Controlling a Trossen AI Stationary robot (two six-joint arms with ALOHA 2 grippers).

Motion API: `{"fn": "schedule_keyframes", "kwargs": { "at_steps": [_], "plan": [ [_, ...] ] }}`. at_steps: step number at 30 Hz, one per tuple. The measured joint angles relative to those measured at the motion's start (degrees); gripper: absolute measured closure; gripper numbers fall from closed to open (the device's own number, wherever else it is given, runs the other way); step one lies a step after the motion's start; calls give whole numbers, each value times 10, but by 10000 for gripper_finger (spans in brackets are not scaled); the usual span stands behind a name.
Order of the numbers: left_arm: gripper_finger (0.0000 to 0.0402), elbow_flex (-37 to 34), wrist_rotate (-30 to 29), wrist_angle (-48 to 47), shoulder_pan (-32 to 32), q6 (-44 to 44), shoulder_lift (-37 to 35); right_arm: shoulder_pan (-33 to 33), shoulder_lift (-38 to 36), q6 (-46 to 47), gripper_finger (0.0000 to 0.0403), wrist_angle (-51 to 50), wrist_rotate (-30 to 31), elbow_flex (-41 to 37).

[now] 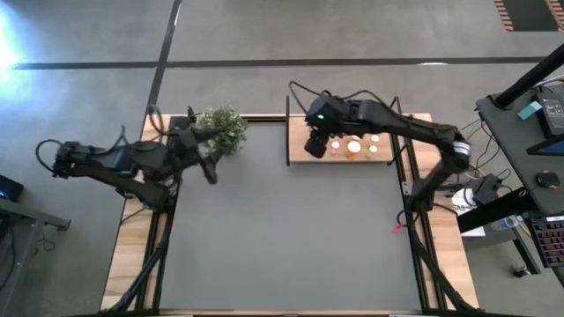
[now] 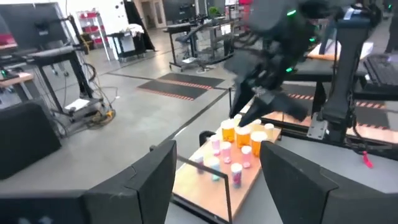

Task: Pick and place medicine bottles onto shelf by color
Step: Return to Home Position

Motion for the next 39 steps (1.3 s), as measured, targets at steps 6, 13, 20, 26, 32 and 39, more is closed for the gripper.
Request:
{"fn": "schedule_keyframes", "kwargs": {
  "at_steps": [6,13,20,26,32,39],
  "plan": [
    [186,-58,77,12,-1,-1,-69,40,-136,41,264,118,-1,-144],
    [186,-165,213,151,-2,4,-123,110,-281,76,264,276,-1,-322],
    [186,-301,217,335,-2,2,-155,177,-392,88,264,465,-6,-485],
    [186,-403,217,482,-2,0,-177,206,-455,99,264,590,-6,-599],
    [186,-473,216,529,-1,-2,-214,207,-504,136,264,657,-5,-683],
    [186,-525,213,531,-1,-1,-302,207,-550,146,264,716,-5,-755]
  ]
}}
